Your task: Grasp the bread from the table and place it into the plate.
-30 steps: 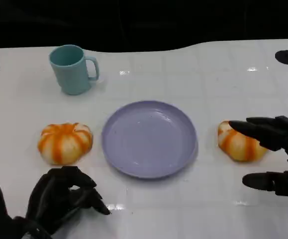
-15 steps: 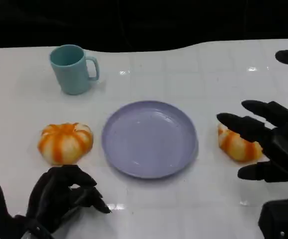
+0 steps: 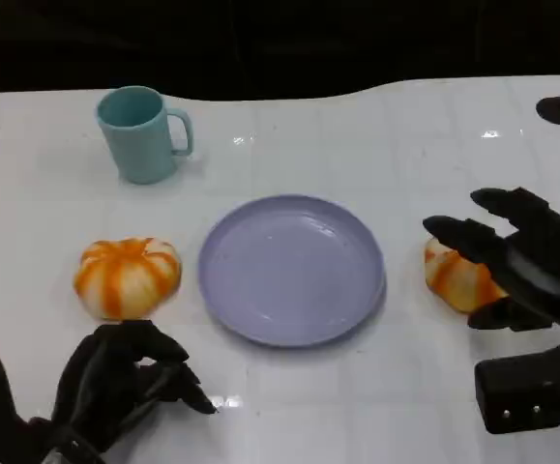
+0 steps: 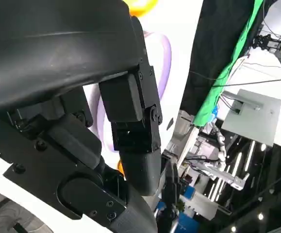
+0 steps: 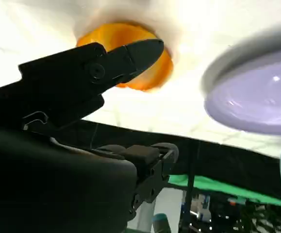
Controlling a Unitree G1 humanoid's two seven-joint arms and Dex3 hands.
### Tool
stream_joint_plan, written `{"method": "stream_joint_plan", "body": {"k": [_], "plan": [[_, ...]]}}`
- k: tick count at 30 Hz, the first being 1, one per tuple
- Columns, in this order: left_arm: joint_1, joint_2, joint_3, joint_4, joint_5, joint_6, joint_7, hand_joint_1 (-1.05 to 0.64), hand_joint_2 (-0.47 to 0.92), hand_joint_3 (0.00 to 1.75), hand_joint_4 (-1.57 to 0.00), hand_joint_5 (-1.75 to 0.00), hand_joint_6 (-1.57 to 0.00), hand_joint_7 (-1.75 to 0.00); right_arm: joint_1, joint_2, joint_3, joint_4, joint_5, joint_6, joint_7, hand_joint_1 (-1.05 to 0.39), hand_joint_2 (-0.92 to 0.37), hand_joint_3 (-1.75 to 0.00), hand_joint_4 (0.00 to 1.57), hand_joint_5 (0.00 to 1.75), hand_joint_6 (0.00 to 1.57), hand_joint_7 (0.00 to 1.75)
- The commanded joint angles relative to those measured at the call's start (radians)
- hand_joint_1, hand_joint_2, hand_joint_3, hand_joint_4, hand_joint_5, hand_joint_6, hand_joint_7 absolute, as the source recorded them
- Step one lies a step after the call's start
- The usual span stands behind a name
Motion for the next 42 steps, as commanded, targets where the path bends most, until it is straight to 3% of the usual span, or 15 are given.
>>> {"method": "stream_joint_plan", "body": {"k": [1, 10, 18, 25, 30, 32, 34, 35, 36, 38, 39, 42], "plan": [[0.002, 0.011, 0.000, -0.008, 0.000, -0.004, 0.007, -1.05, 0.60, 0.00, -1.57, -0.60, -1.57, -0.37, -0.062, -0.008, 0.054, 0.096, -0.006, 0.012, -0.034, -0.36, -0.78, 0.00, 0.11, 0.32, 0.32, 0.01], [0.004, 0.011, 0.001, -0.012, -0.002, -0.002, 0.006, -1.05, 0.60, 0.00, -1.57, -0.60, -1.57, -0.37, -0.147, 0.032, 0.158, 0.246, -0.005, 0.061, -0.045, -0.35, -0.78, 0.00, 0.12, 0.28, 0.32, 0.00], [0.007, 0.010, 0.000, -0.019, -0.003, 0.002, 0.006, -1.05, 0.60, 0.00, -1.57, -0.60, -1.57, -0.37, -0.214, 0.096, 0.214, 0.386, 0.016, 0.092, -0.043, -0.36, -0.79, -0.01, 0.15, 0.24, 0.30, 0.00], [0.017, 0.008, -0.002, -0.033, -0.001, 0.002, 0.010, -1.05, 0.59, 0.00, -1.57, -0.60, -1.57, -0.37, -0.273, 0.150, 0.226, 0.539, 0.055, 0.088, -0.086, -0.30, -0.85, 0.00, 0.47, 0.11, 0.45, 0.02], [0.022, 0.007, -0.004, -0.040, -0.001, 0.000, 0.006, -1.05, 0.61, 0.00, -1.57, -0.60, -1.57, -0.37, -0.299, 0.163, 0.240, 0.613, 0.068, 0.080, -0.144, -0.25, -0.86, 0.00, 0.82, 0.15, 0.72, 0.07], [0.023, 0.008, -0.004, -0.040, 0.000, -0.001, 0.006, -1.05, 0.61, 0.00, -1.57, -0.60, -1.57, -0.37, -0.301, 0.162, 0.246, 0.630, 0.070, 0.067, -0.196, -0.23, -0.90, -0.01, 1.07, 0.31, 0.95, 0.10], [0.023, 0.008, -0.004, -0.040, -0.002, 0.000, 0.003, -1.05, 0.61, 0.00, -1.57, -0.60, -1.57, -0.37, -0.304, 0.162, 0.255, 0.646, 0.067, 0.058, -0.248, -0.22, -0.91, -0.01, 1.06, 0.74, 1.17, 0.09], [0.023, 0.008, -0.003, -0.040, -0.003, 0.001, 0.002, -1.05, 0.61, 0.00, -1.57, -0.60, -1.57, -0.37, -0.305, 0.162, 0.260, 0.654, 0.065, 0.055, -0.274, -0.19, -0.92, -0.05, 0.98, 1.24, 1.29, 0.13], [0.023, 0.008, -0.003, -0.040, -0.005, 0.003, 0.000, -1.05, 0.61, 0.00, -1.57, -0.60, -1.57, -0.37, -0.307, 0.162, 0.264, 0.661, 0.063, 0.053, -0.295, -0.17, -0.92, -0.10, 0.92, 1.49, 1.22, 0.47], [0.025, 0.007, -0.004, -0.042, -0.003, 0.004, 0.004, -1.05, 0.60, 0.00, -1.57, -0.60, -1.57, -0.36, -0.312, 0.165, 0.279, 0.673, 0.053, 0.065, -0.341, -0.16, -0.91, -0.14, 0.88, 1.69, 0.91, 1.23], [0.026, 0.007, -0.004, -0.041, -0.002, 0.001, 0.002, -1.05, 0.60, 0.00, -1.57, -0.60, -1.57, -0.37, -0.314, 0.166, 0.287, 0.676, 0.049, 0.070, -0.365, -0.16, -0.90, -0.14, 0.87, 1.72, 0.85, 1.35], [0.029, 0.005, -0.003, -0.036, -0.002, -0.007, -0.001, -1.05, 0.61, 0.00, -1.57, -0.60, -1.57, -0.36, -0.313, 0.167, 0.294, 0.683, 0.050, 0.065, -0.449, -0.15, -0.87, -0.12, 0.89, 1.74, 0.88, 1.28]]}}
